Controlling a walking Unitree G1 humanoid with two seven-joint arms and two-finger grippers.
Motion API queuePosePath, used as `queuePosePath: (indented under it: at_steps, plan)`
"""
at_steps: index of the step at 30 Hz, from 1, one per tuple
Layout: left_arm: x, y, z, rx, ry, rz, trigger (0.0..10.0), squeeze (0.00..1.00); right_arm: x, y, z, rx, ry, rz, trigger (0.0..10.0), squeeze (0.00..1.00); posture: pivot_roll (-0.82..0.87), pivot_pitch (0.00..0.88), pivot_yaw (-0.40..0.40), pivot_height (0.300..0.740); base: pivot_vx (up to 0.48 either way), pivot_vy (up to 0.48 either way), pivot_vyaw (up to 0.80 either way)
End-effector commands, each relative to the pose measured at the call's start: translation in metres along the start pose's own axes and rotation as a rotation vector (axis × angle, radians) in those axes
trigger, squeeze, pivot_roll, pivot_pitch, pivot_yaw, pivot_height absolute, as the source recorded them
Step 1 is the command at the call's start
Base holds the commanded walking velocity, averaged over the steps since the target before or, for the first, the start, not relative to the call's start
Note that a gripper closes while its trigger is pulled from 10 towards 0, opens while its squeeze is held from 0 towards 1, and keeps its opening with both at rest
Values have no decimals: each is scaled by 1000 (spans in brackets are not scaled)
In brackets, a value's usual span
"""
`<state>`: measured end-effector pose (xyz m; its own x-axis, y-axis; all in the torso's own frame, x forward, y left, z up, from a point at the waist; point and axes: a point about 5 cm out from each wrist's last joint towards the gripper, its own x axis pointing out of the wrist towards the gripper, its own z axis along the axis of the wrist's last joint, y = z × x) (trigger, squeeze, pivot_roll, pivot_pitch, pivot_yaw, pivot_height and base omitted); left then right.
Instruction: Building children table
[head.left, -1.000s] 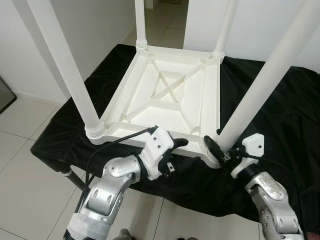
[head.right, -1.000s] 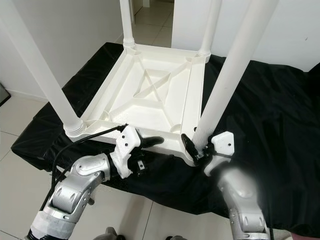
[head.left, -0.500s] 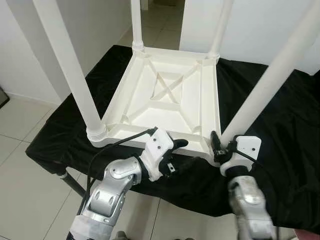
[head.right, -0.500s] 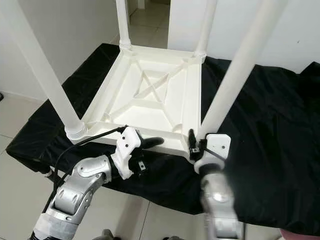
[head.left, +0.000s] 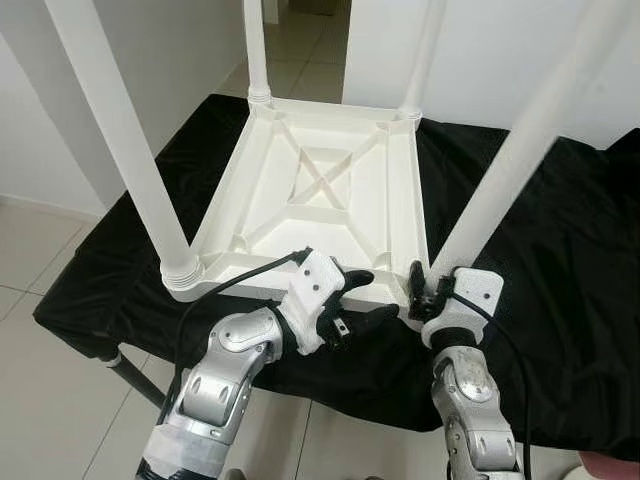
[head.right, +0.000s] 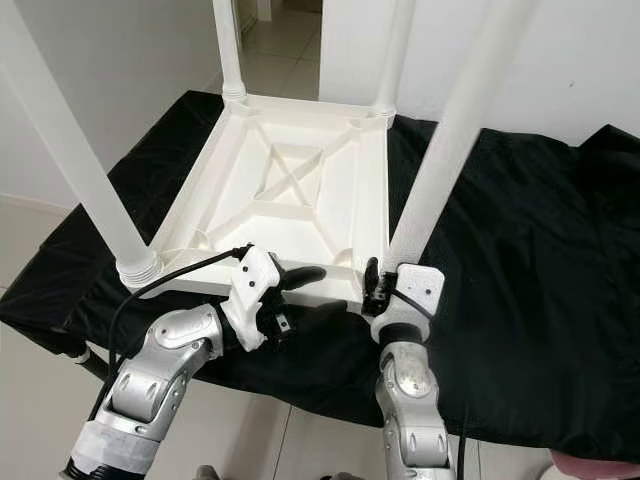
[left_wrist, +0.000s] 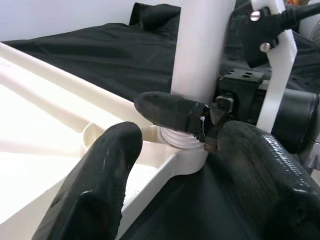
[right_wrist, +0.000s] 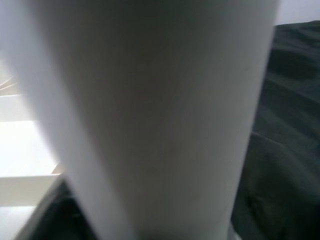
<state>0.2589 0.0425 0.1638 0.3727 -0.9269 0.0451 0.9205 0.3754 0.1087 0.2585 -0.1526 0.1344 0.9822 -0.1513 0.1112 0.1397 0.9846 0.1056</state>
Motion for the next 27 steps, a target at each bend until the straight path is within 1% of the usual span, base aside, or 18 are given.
queuePosePath:
  at_steps: [1,2,3,7,8,11,13,15,16,17,18,19,20,21,24,25,26,27]
  plan:
    - [1,7,-3,-24,8,142,10000,0,1,-2,-3,-7,14,-1,10000,1000,-47,87,-6,740,0,0,0]
    - [1,7,-3,-24,8,142,10000,0,1,-2,-3,-7,14,-1,10000,1000,-47,87,-6,740,0,0,0]
    - [-2,5,-5,-43,12,113,10000,0,3,-7,1,-22,-5,79,10000,1000,-39,92,-12,740,0,0,0]
    - [-4,4,-5,-41,15,103,10000,0,4,-11,3,-20,-16,147,10000,1000,-37,93,-15,740,0,0,0]
    - [-5,5,-6,-31,23,101,10000,0,5,-14,5,-33,-27,197,10000,0,-32,91,-17,740,0,0,0]
    - [-5,5,-6,-24,29,99,10000,0,6,-16,6,-35,-30,246,10000,0,-31,92,-19,740,0,0,0]
    - [-5,5,-7,-8,39,96,10000,0,8,-21,8,-58,-32,427,10000,0,-24,90,-19,740,0,0,0]
    - [-5,5,-7,-8,39,96,10000,0,8,-21,8,-58,-32,427,10000,0,-24,90,-19,740,0,0,0]
    - [-5,5,-7,-7,40,94,10000,0,9,-23,9,-80,-33,488,10000,0,-24,89,-19,740,0,0,0]
    - [-5,5,-7,-7,40,94,10000,0,9,-23,9,-80,-33,488,10000,0,-24,89,-19,740,0,0,0]
    - [-5,5,-7,-10,40,88,10000,0,12,-25,10,-101,-34,553,10000,0,-23,85,-19,740,0,0,0]
    - [-5,5,-7,-10,40,88,10000,0,12,-25,10,-101,-34,553,10000,0,-23,85,-19,740,0,0,0]
    - [-4,4,-7,-6,40,82,10000,0,16,-26,12,-103,-27,607,10000,0,-17,77,-24,740,0,0,0]
    - [-4,4,-7,-6,40,82,10000,0,16,-26,12,-103,-27,607,10000,0,-17,77,-24,740,0,0,0]
    - [-2,5,-7,4,39,79,10000,0,25,-27,14,-126,-15,684,10000,0,-11,68,-31,740,0,0,0]
    - [-1,5,-6,7,36,81,10000,0,29,-28,13,-136,-3,712,7020,0,-7,65,-37,740,0,0,0]
    - [-1,5,-6,7,36,81,10000,0,29,-28,13,-136,-3,712,7020,0,-7,65,-37,740,0,0,0]
    - [0,6,-5,11,33,85,10000,0,31,-29,12,-151,9,739,4510,0,-2,64,-41,740,0,0,0]
